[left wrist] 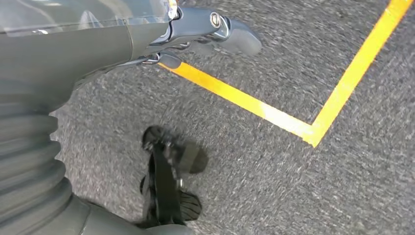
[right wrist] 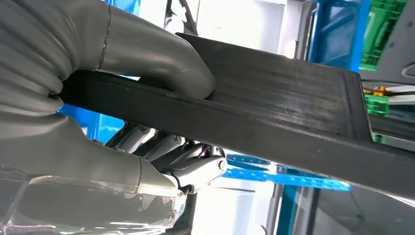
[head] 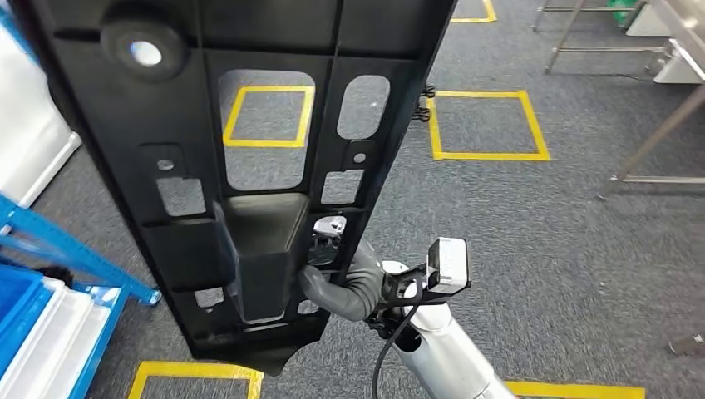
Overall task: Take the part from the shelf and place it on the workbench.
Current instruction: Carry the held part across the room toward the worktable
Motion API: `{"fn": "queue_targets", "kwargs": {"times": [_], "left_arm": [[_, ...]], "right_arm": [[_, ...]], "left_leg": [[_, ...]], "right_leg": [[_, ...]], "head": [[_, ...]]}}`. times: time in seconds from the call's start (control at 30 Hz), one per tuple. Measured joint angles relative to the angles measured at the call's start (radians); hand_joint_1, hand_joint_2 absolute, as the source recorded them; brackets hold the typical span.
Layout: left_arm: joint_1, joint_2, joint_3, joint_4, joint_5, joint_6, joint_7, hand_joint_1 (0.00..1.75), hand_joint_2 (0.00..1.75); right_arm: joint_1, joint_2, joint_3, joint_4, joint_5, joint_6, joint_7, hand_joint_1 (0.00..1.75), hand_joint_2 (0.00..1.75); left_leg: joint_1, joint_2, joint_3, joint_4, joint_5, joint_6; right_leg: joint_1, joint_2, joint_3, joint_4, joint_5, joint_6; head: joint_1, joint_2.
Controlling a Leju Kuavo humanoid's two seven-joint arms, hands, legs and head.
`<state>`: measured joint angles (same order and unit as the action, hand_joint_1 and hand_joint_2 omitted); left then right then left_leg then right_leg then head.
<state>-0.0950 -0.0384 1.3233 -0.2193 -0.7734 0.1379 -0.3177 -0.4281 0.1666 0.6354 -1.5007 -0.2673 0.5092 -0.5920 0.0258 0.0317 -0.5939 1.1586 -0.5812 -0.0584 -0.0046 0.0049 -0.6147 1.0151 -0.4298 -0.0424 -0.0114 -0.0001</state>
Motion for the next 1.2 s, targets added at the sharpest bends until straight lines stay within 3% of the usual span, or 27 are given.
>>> {"fn": "queue_targets", "kwargs": {"times": [0.07,0.1,0.13,0.17,0.23,0.3,0.37,0.43,0.5,0.57,0.6,0.63,0.7,0.77,0.8,0.87,0.9,0.97,1.0,1.07,1.1,1.13,1.2], "left_arm": [[0.005,0.0,0.002,0.0,0.002,0.0,-0.002,0.0,1.75],[0.006,0.0,0.003,0.0,0.003,0.0,-0.003,0.0,1.75],[0.006,0.0,0.004,0.0,0.005,0.0,-0.003,0.0,1.75],[0.006,0.0,0.005,0.0,0.008,0.0,-0.004,0.0,1.75],[0.005,0.001,0.007,0.0,0.012,0.001,-0.005,0.0,1.75],[0.004,0.001,0.011,0.0,0.015,0.003,-0.005,0.0,1.75],[0.001,0.001,0.015,0.0,0.015,0.005,-0.004,0.0,1.75],[0.0,0.0,0.017,0.0,0.011,0.002,-0.002,0.0,1.75],[0.004,-0.002,0.017,0.0,0.003,-0.003,-0.001,0.0,1.75],[0.008,-0.002,0.017,0.0,-0.007,-0.013,-0.002,0.0,1.75],[0.009,-0.002,0.017,0.0,-0.012,-0.019,-0.002,0.0,1.75],[0.009,-0.002,0.017,0.0,-0.017,-0.025,-0.003,0.0,1.75],[0.007,-0.004,0.015,0.0,-0.027,-0.033,-0.003,0.0,1.75],[0.006,-0.006,0.012,0.0,-0.034,-0.035,-0.002,0.0,1.75],[0.005,-0.007,0.011,0.0,-0.037,-0.036,-0.001,0.0,1.75],[0.002,-0.011,0.006,0.0,-0.041,-0.039,-0.003,0.0,1.75],[0.001,-0.013,0.002,0.0,-0.042,-0.041,-0.006,0.0,1.75],[-0.001,-0.018,-0.003,0.0,-0.042,-0.046,-0.013,0.0,1.75],[0.001,-0.019,-0.004,0.0,-0.042,-0.047,-0.016,0.0,1.75],[0.006,-0.02,-0.004,0.0,-0.04,-0.044,-0.017,0.0,1.75],[0.007,-0.02,-0.004,0.0,-0.04,-0.041,-0.016,0.0,1.75],[0.008,-0.02,-0.004,0.0,-0.04,-0.038,-0.016,0.0,1.75],[0.007,-0.02,-0.004,0.0,-0.038,-0.033,-0.015,0.0,1.75]], "right_arm": [[-0.002,0.002,0.008,0.004,-0.002,0.004,0.0,1.75,1.75],[-0.002,0.002,0.011,0.007,-0.003,0.006,0.0,1.75,1.75],[-0.003,0.002,0.014,0.009,-0.005,0.007,0.0,1.75,1.75],[-0.005,0.003,0.017,0.01,-0.007,0.009,0.0,1.75,1.75],[-0.01,0.004,0.023,0.013,-0.012,0.01,-0.001,1.75,1.75],[-0.013,0.005,0.029,0.018,-0.018,0.01,-0.004,1.75,1.75],[-0.014,0.005,0.033,0.021,-0.023,0.007,-0.006,1.75,1.75],[-0.016,0.004,0.035,0.022,-0.027,0.0,-0.009,1.75,1.75],[-0.016,0.003,0.036,0.022,-0.029,-0.01,-0.012,1.75,1.75],[-0.01,-0.001,0.037,0.023,-0.025,-0.022,-0.015,1.75,1.75],[-0.006,-0.005,0.036,0.023,-0.022,-0.027,-0.016,1.75,1.75],[-0.001,-0.009,0.036,0.022,-0.017,-0.032,-0.017,1.75,1.75],[0.004,-0.014,0.036,0.02,-0.008,-0.038,-0.018,1.75,1.75],[0.006,-0.016,0.035,0.014,-0.004,-0.04,-0.018,1.75,1.75],[0.007,-0.017,0.035,0.011,-0.003,-0.041,-0.019,1.75,1.75],[0.01,-0.018,0.034,0.008,-0.002,-0.04,-0.019,1.75,1.75],[0.011,-0.019,0.034,0.006,-0.001,-0.04,-0.019,1.75,1.75],[0.013,-0.019,0.034,0.004,0.002,-0.038,-0.02,1.75,1.75],[0.014,-0.019,0.034,0.004,0.004,-0.036,-0.021,1.75,1.75],[0.018,-0.019,0.034,0.004,0.007,-0.029,-0.022,1.75,1.75],[0.021,-0.019,0.034,0.005,0.009,-0.026,-0.023,1.75,1.75],[0.024,-0.019,0.034,0.006,0.011,-0.023,-0.024,1.75,1.75],[0.026,-0.019,0.034,0.006,0.012,-0.021,-0.025,1.75,1.75]], "left_leg": [[-0.003,-0.021,-0.071,0.129,-0.04,0.004],[-0.005,-0.024,-0.087,0.146,-0.031,0.008],[-0.006,-0.028,-0.083,0.119,-0.001,0.014],[-0.007,-0.038,-0.061,0.055,0.043,0.02],[-0.008,-0.083,-0.006,-0.085,0.11,0.031],[-0.011,-0.11,0.018,-0.144,0.124,0.036],[-0.011,-0.093,0.024,-0.154,0.128,0.042],[-0.009,-0.068,0.033,-0.171,0.137,0.052],[-0.011,-0.039,0.038,-0.18,0.14,0.06],[-0.013,-0.009,0.038,-0.18,0.138,0.062],[-0.013,0.006,0.038,-0.18,0.137,0.061],[-0.013,0.019,0.039,-0.179,0.135,0.06],[-0.014,0.042,0.04,-0.174,0.13,0.053],[-0.017,0.06,0.042,-0.168,0.122,0.042],[-0.018,0.068,0.044,-0.166,0.118,0.036],[-0.017,0.083,0.05,-0.167,0.114,0.023],[-0.014,0.076,0.052,-0.163,0.108,0.018],[-0.008,0.029,0.03,-0.105,0.068,0.009],[-0.006,0.001,0.002,-0.043,0.034,0.007],[-0.005,-0.021,-0.066,0.097,-0.024,0.005],[-0.005,-0.024,-0.087,0.133,-0.028,0.005],[-0.005,-0.024,-0.089,0.129,-0.011,0.006],[-0.003,-0.042,-0.04,0.007,0.067,0.01]], "right_leg": [[0.006,0.03,0.001,0.001,0.0,-0.005],[0.01,0.045,0.002,0.002,0.0,-0.006],[0.012,0.06,0.003,0.003,0.0,-0.006],[0.014,0.075,0.005,0.004,-0.001,-0.006],[0.015,0.101,0.005,0.008,-0.001,-0.003],[0.012,0.123,0.0,0.009,0.0,0.006],[0.009,0.14,-0.004,0.005,0.004,0.019],[0.013,0.1,-0.017,0.032,-0.017,0.031],[0.013,0.033,-0.067,0.135,-0.076,0.04],[0.005,0.009,-0.13,0.26,-0.125,0.049],[0.0,0.005,-0.142,0.283,-0.126,0.053],[-0.005,0.0,-0.133,0.265,-0.108,0.057],[-0.009,-0.031,-0.062,0.129,-0.048,0.059],[-0.004,-0.062,-0.004,0.02,-0.016,0.05],[-0.001,-0.066,0.004,0.001,-0.015,0.043],[0.003,-0.045,0.004,0.0,-0.013,0.031],[0.002,-0.034,0.007,-0.004,-0.011,0.025],[-0.003,-0.014,0.013,-0.012,-0.005,0.013],[-0.003,-0.003,0.013,-0.013,-0.005,0.009],[0.0,0.022,0.014,-0.012,-0.005,0.005],[0.002,0.036,0.014,-0.011,-0.005,0.005],[0.002,0.05,0.015,-0.01,-0.005,0.005],[0.001,0.079,0.018,-0.007,-0.007,0.008]], "head": [[-0.003,0.0],[-0.002,0.0],[-0.002,0.0],[-0.002,0.0],[-0.002,0.0],[-0.003,0.0],[-0.004,0.0],[-0.001,0.0],[0.002,0.0],[0.003,0.0],[0.003,0.0],[0.003,0.0],[0.003,0.0],[0.002,0.0],[0.002,0.0],[0.002,0.0],[0.002,0.0],[0.0,0.0],[-0.001,0.0],[-0.002,0.0],[-0.002,0.0],[-0.002,0.0],[-0.002,0.0]]}}
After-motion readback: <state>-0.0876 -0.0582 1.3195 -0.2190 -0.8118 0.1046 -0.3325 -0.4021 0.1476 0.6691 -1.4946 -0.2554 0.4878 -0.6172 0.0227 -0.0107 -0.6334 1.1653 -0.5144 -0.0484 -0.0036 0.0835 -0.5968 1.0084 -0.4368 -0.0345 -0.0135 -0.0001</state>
